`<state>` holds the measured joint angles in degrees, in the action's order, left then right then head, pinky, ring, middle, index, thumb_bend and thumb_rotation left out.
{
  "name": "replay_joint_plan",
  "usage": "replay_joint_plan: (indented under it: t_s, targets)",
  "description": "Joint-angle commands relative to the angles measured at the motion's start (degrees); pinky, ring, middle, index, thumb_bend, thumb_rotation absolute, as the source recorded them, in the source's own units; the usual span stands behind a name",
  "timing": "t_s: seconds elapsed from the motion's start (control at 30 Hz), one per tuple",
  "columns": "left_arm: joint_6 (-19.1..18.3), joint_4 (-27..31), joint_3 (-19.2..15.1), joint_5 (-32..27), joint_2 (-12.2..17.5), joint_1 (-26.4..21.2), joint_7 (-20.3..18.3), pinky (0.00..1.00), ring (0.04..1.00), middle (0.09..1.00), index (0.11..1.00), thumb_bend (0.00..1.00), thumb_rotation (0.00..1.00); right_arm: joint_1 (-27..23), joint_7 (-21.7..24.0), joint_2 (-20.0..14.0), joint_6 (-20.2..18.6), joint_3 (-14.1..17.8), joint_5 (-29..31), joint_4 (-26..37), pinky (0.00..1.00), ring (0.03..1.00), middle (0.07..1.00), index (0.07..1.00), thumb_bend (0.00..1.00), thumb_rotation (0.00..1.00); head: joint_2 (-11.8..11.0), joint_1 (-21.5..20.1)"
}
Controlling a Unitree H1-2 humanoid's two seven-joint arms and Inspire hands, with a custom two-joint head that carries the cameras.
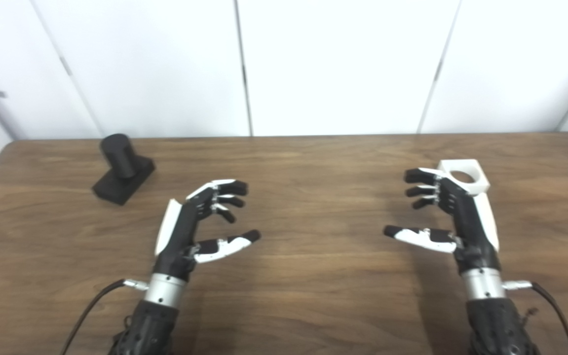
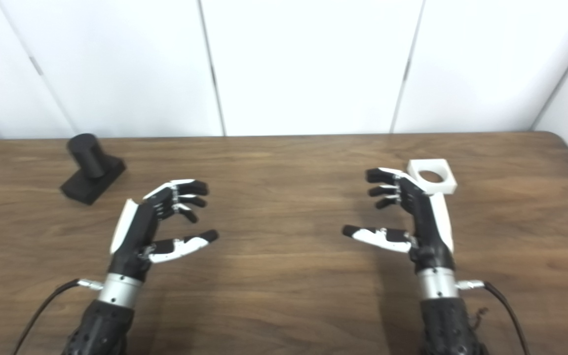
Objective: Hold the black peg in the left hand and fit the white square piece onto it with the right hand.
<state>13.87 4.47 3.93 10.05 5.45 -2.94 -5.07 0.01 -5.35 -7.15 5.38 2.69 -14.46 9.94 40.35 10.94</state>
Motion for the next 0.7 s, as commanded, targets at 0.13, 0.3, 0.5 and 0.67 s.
replay_joint_plan:
  t_s: [0.13,0.3,0.5,0.67]
  targets:
    - [0.3,0.0,2.0,3.4,-2.5,-2.2,1.8,0.52,0.645,0.704,0.686,0.76,0.02,-1.0,0.8,-2.8,3.8,2.5,4.5,1.0,0.51,0.629,0.691,0.676,0.59,0.00,-1.2,7.0]
    - [1.4,-1.2,2.7,5.2,-3.9,-2.6,3.1,0.54,0.638,0.697,0.680,0.76,0.02,-0.6,1.7,-3.0,1.4,2.9,5.8,3.2,0.52,0.634,0.698,0.680,0.55,0.00,-2.4,9.8]
    - [2.1,-2.0,2.8,5.9,-3.9,-2.8,3.8,0.53,0.635,0.700,0.681,0.76,0.04,-0.4,2.1,-2.8,0.2,2.5,5.5,4.8,0.51,0.628,0.696,0.683,0.52,0.00,-2.5,9.6]
    - [2.4,-2.4,2.8,5.7,-3.8,-2.9,4.2,0.50,0.629,0.701,0.684,0.77,0.06,-0.4,1.9,-2.6,-1.0,2.4,4.6,5.8,0.51,0.623,0.690,0.673,0.52,0.00,-3.0,9.1]
